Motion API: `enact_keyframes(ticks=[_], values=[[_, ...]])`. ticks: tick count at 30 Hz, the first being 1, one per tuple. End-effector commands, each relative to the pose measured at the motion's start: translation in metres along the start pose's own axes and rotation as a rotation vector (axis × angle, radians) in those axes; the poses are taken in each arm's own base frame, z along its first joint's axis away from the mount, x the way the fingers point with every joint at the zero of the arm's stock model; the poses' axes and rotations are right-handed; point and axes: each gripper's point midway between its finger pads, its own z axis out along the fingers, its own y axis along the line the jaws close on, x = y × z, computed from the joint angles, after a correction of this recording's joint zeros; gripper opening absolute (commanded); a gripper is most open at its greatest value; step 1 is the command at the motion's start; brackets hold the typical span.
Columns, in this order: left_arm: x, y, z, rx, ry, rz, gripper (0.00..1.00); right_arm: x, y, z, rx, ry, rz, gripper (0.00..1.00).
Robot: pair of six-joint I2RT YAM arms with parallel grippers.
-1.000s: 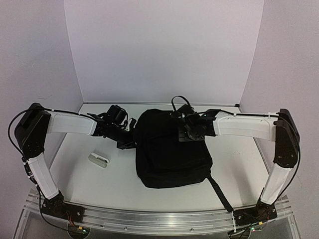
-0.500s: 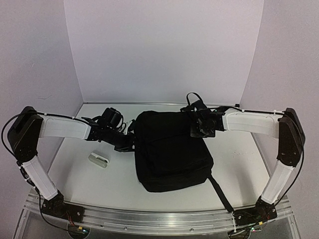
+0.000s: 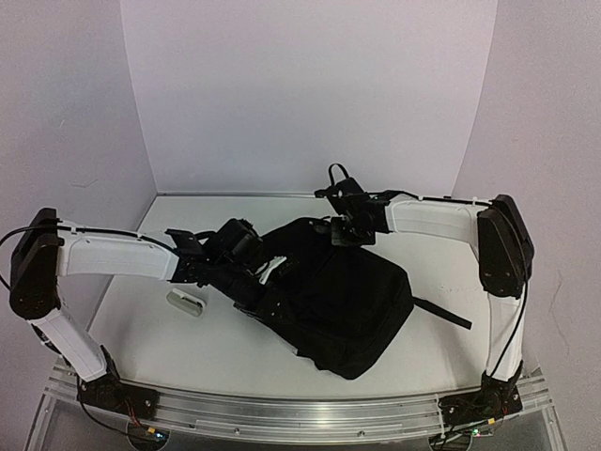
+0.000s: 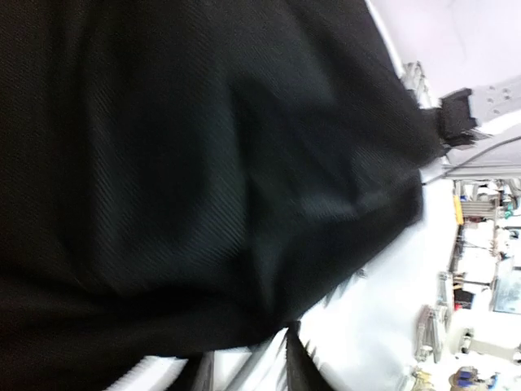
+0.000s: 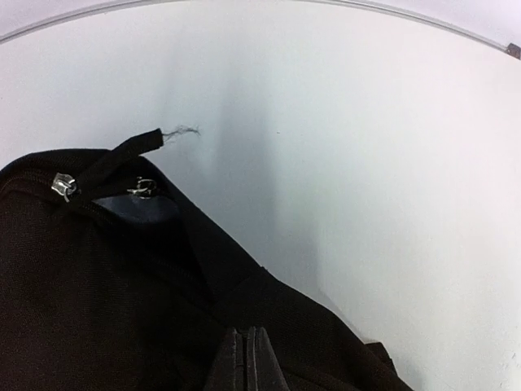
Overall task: Pack the student bag
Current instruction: Unzip the student bag at the center of the board, then adjust the student bag at the center of the board.
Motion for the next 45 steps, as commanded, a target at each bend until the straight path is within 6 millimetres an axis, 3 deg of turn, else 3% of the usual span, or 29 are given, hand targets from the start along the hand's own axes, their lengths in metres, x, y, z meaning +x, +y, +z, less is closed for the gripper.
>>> enact_keyframes(ticks=[1,3,6,9,12,19,31,35,43,45], values=[[-0.035,-0.062,-0.05,0.09,-0.124,0.113,0.48,-0.045,-0.001,-0.039,-0.092,-0.11,0.083,0.18],[-0.051,-0.064,-0.061,0.041,-0.171,0.113,0.59,-0.043,-0.006,-0.058,-0.125,-0.109,0.109,0.39],[-0.075,-0.054,-0.066,-0.06,-0.204,0.086,0.73,-0.035,-0.025,-0.088,-0.137,-0.117,0.171,0.6],[-0.092,-0.035,-0.058,-0.148,-0.197,0.075,0.84,-0.017,-0.05,-0.106,-0.107,-0.11,0.242,0.76],[-0.102,-0.022,-0.042,-0.194,-0.155,0.079,0.88,0.012,-0.069,-0.11,-0.09,-0.064,0.293,0.84],[-0.121,-0.01,-0.01,-0.216,-0.095,0.127,0.9,0.074,-0.088,-0.098,-0.096,0.077,0.367,0.8],[-0.119,0.03,0.014,-0.343,-0.039,0.113,0.86,0.096,-0.07,-0.09,-0.198,0.15,0.396,0.59],[-0.118,0.036,0.016,-0.361,-0.04,0.113,0.74,0.098,-0.063,-0.087,-0.225,0.164,0.395,0.51],[-0.114,0.049,0.014,-0.422,-0.039,0.112,0.27,0.1,-0.057,-0.079,-0.23,0.186,0.385,0.37],[-0.111,0.051,0.013,-0.43,-0.043,0.113,0.16,0.102,-0.057,-0.075,-0.22,0.191,0.377,0.29]])
